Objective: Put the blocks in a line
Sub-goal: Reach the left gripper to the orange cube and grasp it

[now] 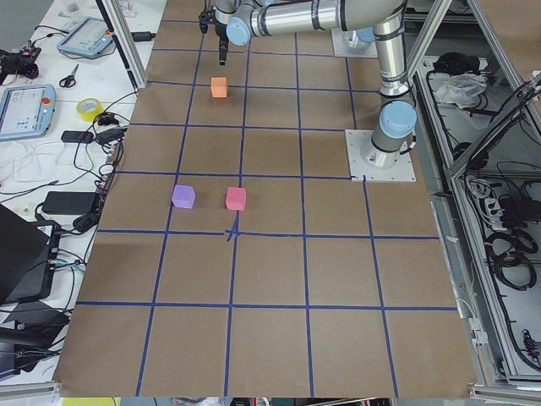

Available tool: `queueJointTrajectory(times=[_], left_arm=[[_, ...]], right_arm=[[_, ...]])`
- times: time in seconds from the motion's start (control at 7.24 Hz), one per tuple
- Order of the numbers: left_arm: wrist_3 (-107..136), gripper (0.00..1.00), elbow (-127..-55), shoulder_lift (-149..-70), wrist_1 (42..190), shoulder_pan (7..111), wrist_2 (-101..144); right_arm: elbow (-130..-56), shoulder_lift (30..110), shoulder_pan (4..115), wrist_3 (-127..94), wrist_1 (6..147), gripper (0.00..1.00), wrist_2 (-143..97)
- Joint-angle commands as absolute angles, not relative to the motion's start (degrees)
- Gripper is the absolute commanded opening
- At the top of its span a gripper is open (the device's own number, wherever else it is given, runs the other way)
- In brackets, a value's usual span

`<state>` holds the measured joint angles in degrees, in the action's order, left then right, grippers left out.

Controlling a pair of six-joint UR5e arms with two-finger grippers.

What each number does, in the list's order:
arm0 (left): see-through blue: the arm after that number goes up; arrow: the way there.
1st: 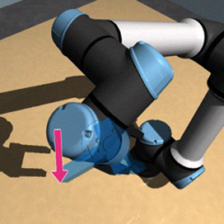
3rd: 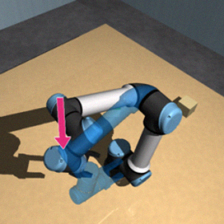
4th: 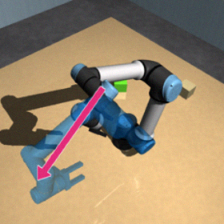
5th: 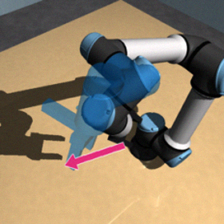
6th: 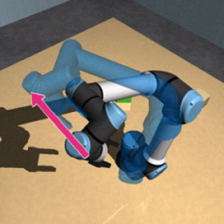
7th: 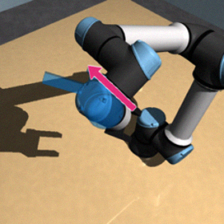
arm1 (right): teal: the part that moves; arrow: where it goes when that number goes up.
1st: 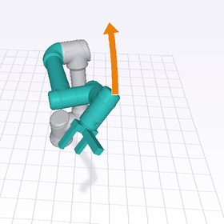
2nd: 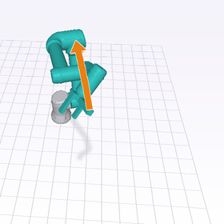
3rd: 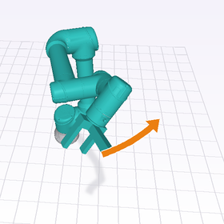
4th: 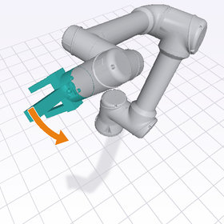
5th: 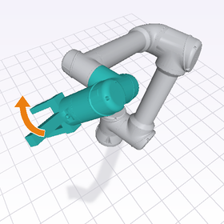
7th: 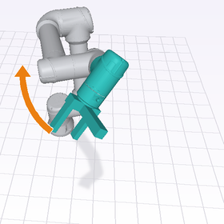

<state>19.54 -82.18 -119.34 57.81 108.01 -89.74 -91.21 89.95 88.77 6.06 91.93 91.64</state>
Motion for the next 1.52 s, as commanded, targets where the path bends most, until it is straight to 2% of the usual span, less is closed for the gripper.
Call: queueJointTrajectory(times=[0.0,0.41,1.38], left_arm=[[16.81,1.00,-82.18,-123.91,53.72,108.19,-90.35],[16.35,1.00,-81.91,-127.43,49.23,108.19,-90.35],[15.11,1.00,-83.32,-128.58,49.22,106.17,-90.79]], right_arm=[[-91.14,90.26,88.77,7.12,92.20,1.00,91.32],[-90.79,90.35,88.77,6.94,91.24,1.00,91.59],[-91.14,92.81,88.77,6.33,88.15,1.00,86.57]])
